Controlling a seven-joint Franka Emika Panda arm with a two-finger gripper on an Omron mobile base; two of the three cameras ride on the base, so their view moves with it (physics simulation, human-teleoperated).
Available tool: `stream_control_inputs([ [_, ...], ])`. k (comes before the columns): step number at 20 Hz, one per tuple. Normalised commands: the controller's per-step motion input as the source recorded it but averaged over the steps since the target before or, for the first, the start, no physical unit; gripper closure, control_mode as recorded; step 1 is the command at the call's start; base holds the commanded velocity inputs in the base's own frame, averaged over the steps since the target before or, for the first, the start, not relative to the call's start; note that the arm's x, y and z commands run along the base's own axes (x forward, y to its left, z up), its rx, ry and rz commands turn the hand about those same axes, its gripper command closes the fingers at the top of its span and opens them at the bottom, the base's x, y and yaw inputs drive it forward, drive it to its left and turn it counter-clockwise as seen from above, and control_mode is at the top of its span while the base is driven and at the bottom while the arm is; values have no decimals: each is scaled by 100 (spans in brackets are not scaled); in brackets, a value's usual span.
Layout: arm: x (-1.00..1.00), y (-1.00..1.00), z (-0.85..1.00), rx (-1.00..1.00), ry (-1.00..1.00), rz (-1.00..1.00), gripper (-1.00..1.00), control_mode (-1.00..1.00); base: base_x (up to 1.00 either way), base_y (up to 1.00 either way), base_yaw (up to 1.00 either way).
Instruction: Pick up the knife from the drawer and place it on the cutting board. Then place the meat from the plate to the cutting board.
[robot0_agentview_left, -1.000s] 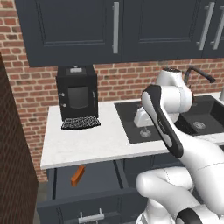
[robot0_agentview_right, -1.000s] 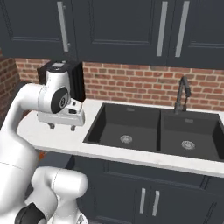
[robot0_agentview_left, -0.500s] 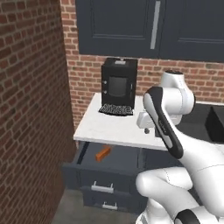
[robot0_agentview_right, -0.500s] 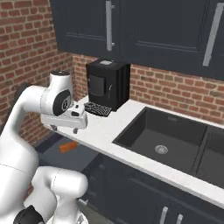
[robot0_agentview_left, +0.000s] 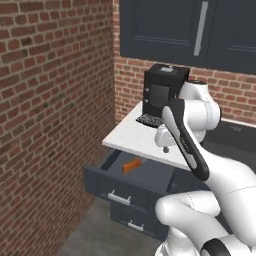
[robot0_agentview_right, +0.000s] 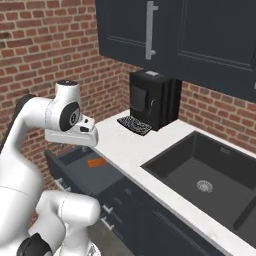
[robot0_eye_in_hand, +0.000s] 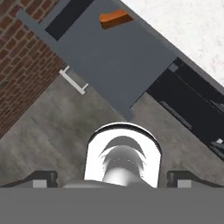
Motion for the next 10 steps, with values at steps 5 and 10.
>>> stream_control_inputs([
  [5, 0, 0, 0, 0, 0, 0, -100, 100, 0, -62, 31],
  [10, 0, 0, 0, 0, 0, 0, -100, 100, 21, -59, 11],
])
